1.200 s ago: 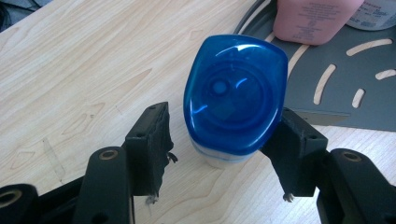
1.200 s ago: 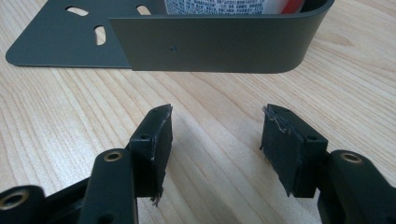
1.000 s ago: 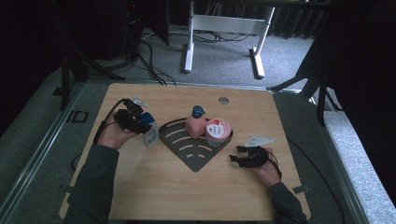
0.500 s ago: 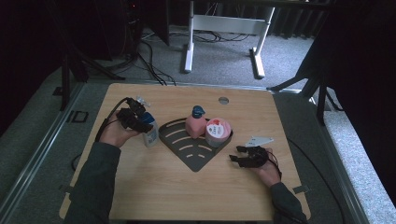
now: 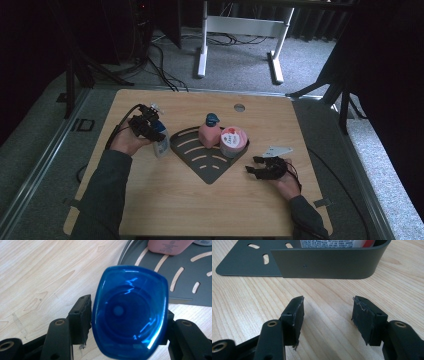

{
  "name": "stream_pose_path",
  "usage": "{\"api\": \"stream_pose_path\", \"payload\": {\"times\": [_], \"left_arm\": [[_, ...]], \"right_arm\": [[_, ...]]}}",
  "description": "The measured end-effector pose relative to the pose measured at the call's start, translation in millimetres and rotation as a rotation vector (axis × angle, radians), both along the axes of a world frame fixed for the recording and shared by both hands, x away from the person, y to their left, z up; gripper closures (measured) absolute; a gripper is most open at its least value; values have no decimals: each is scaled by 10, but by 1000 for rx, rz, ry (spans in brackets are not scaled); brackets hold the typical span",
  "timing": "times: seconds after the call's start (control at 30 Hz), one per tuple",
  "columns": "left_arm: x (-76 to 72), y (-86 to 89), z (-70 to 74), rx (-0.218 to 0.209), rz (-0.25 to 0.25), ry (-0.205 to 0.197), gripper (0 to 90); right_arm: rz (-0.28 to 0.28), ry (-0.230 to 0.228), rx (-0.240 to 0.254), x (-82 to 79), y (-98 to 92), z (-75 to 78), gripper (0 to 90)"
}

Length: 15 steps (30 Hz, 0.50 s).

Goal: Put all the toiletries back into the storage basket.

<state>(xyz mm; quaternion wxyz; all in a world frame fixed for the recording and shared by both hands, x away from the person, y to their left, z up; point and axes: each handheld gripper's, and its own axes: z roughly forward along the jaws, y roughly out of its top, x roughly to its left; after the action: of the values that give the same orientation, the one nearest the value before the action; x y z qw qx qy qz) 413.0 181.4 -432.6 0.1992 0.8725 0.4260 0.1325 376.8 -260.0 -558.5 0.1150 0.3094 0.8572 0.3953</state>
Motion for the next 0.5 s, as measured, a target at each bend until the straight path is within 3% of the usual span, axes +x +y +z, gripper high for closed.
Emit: {"api": "stream_pose_path", "payload": {"times": [0.5], "left_arm": [[85,-88,-30,56,-18,49,442]], "right_arm": [[0,0,0,0,0,0,425]]}}
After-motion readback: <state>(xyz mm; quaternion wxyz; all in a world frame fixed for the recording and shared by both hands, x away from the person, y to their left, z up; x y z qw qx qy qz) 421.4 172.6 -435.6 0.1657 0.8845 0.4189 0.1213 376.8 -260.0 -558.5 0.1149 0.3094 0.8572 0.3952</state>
